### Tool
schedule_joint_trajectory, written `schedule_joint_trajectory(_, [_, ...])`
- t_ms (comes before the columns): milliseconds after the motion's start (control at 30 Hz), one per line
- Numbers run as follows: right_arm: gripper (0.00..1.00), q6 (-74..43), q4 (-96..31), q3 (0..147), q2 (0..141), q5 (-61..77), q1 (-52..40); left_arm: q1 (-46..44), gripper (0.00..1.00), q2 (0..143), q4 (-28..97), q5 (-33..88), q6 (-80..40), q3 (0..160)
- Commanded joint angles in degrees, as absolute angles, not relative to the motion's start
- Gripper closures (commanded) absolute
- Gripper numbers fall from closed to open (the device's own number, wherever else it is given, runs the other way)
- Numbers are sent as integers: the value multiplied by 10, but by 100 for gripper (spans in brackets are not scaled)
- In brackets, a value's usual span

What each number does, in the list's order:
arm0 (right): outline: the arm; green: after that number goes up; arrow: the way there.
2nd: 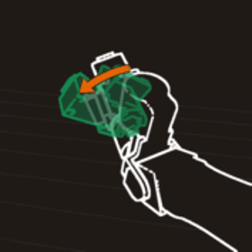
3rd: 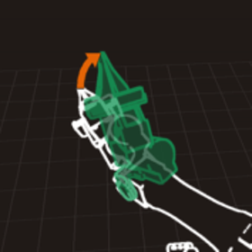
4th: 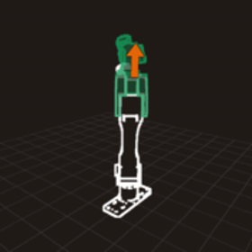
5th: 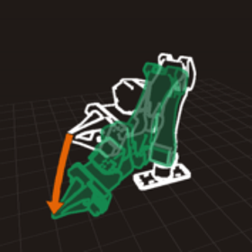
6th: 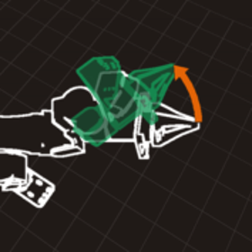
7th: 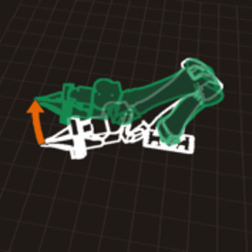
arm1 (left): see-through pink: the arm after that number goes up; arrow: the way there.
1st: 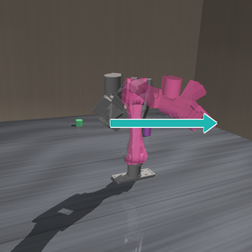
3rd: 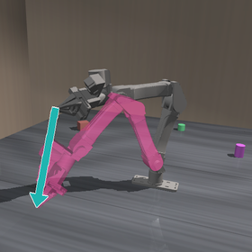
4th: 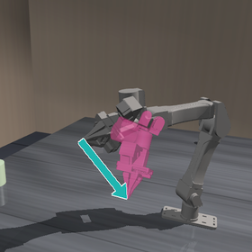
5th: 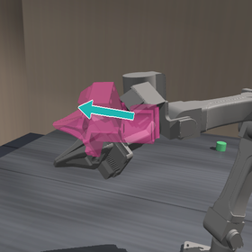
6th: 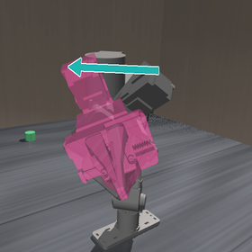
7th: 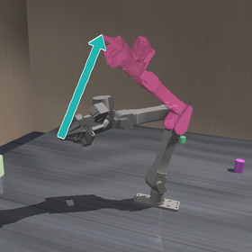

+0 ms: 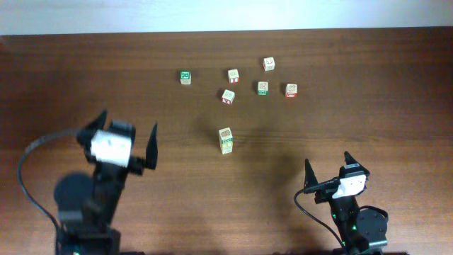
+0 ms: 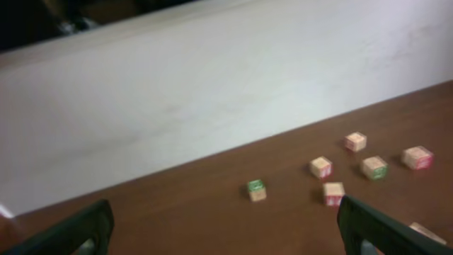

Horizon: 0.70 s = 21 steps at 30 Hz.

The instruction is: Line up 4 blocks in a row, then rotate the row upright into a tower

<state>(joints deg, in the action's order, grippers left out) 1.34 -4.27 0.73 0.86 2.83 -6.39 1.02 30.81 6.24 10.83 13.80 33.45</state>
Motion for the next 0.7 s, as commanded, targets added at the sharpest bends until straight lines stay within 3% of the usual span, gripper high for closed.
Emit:
schedule_joint_trajectory(0, [2,13,-43,3,6,25,-60,29,1,222,-6,118,169,208])
schedule_joint_trajectory(267, [2,13,-43,3,7,25,-60,33,1,90,-98,89,168,11])
schedule_joint_trajectory(467, [2,13,-43,3,7,25,-60,33,1,2,47,74,167,5])
schedule_joint_trajectory(667, [2,13,-43,3,7,25,-60,33,1,3,39,79,161,5])
